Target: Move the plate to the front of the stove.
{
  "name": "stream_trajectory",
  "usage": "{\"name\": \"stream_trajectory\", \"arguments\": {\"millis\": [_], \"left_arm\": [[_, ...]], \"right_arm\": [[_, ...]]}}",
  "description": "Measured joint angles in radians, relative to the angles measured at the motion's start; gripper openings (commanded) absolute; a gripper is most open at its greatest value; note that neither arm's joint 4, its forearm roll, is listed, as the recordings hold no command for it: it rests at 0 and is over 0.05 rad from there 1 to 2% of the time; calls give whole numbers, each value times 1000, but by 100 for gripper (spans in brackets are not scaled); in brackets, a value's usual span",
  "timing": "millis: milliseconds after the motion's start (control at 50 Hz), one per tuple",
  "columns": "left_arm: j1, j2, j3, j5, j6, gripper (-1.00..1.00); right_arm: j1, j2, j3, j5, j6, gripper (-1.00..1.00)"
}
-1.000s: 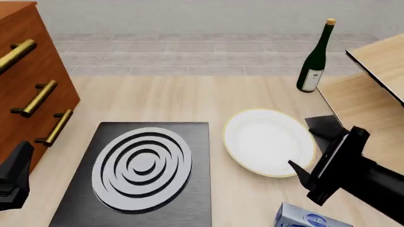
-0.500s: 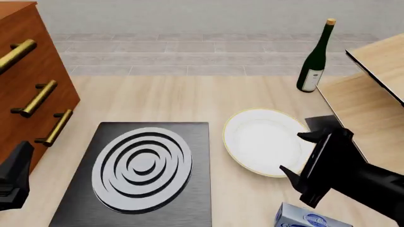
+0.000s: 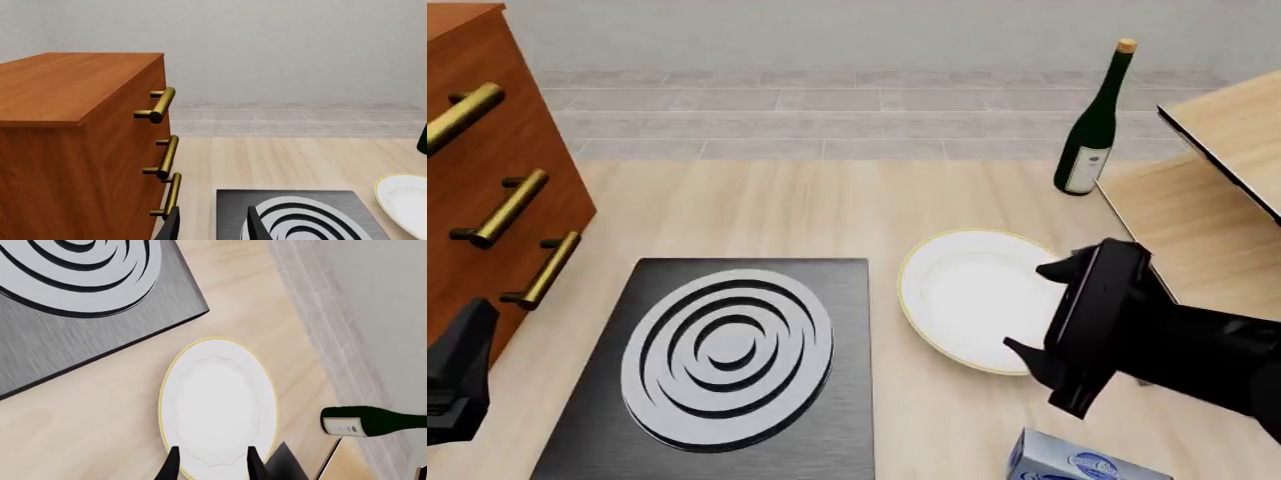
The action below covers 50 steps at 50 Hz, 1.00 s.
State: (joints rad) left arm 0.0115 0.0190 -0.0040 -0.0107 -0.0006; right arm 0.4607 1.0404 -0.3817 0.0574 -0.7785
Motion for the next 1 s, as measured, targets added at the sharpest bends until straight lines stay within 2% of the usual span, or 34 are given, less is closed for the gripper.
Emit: {"name": "stream_trajectory", "arguments": {"millis": [500, 1000], "left_arm": [[0, 0, 0, 0, 0, 100], [0, 0, 0, 0, 0, 100]], "right_arm": [[71, 80, -49, 37, 36, 100], [66, 216, -29, -61, 50, 100]]}}
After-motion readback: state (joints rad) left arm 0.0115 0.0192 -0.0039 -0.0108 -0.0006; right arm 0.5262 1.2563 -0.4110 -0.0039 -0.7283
